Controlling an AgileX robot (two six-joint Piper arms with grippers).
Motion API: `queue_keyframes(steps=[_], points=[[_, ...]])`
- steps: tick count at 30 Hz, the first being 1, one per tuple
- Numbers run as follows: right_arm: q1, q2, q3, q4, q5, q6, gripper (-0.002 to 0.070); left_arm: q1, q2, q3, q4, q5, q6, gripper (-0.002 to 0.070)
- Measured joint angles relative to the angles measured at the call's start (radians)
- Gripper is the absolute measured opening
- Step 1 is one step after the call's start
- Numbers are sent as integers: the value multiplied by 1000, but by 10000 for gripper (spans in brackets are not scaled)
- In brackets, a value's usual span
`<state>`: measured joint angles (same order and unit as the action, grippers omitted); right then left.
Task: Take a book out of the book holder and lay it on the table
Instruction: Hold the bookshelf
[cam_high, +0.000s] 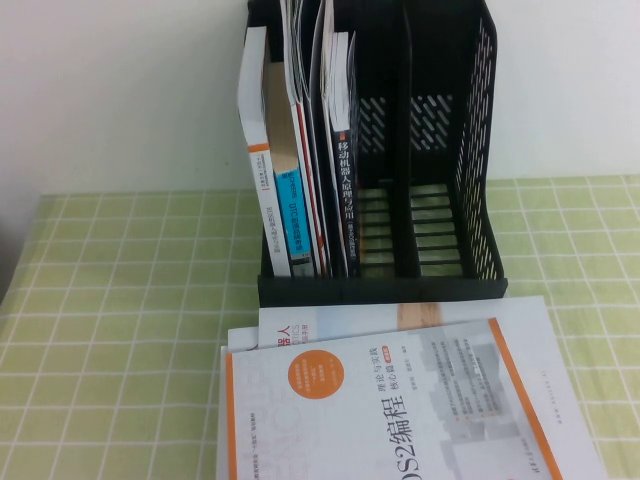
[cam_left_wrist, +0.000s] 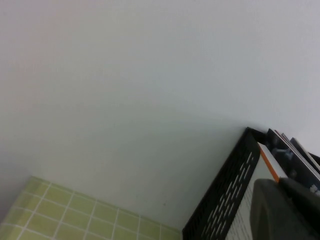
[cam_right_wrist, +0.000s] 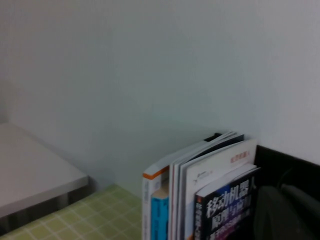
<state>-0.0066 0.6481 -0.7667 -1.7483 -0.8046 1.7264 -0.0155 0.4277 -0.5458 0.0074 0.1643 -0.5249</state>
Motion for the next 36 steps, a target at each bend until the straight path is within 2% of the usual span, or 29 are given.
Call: queue_keyframes(steps=[9, 14, 17, 22, 26, 29, 31, 36], points=[[88, 99, 3, -28, -22, 54, -1, 0, 34, 2, -157, 22, 5, -3], [102, 213, 5, -29, -1, 116, -2, -7, 122, -2, -180, 8, 119, -3], [102, 306, 5, -29, 54, 109, -2, -49, 185, -14, -184, 13, 199, -3], [102, 415, 6, -30, 265, -95, -2, -169, 258, -70, -184, 46, 335, -3], [102, 451, 7, -25, 561, -258, -2, -273, 299, -123, -184, 91, 477, -3], [102, 455, 7, 5, 796, -326, -2, -319, 328, -156, -175, 123, 543, -3], [102, 455, 7, 114, 928, -408, -2, -334, 346, -176, -167, 129, 570, -3], [102, 465, -3, 756, 1261, -934, -2, -341, 392, -209, -160, 114, 618, -3]])
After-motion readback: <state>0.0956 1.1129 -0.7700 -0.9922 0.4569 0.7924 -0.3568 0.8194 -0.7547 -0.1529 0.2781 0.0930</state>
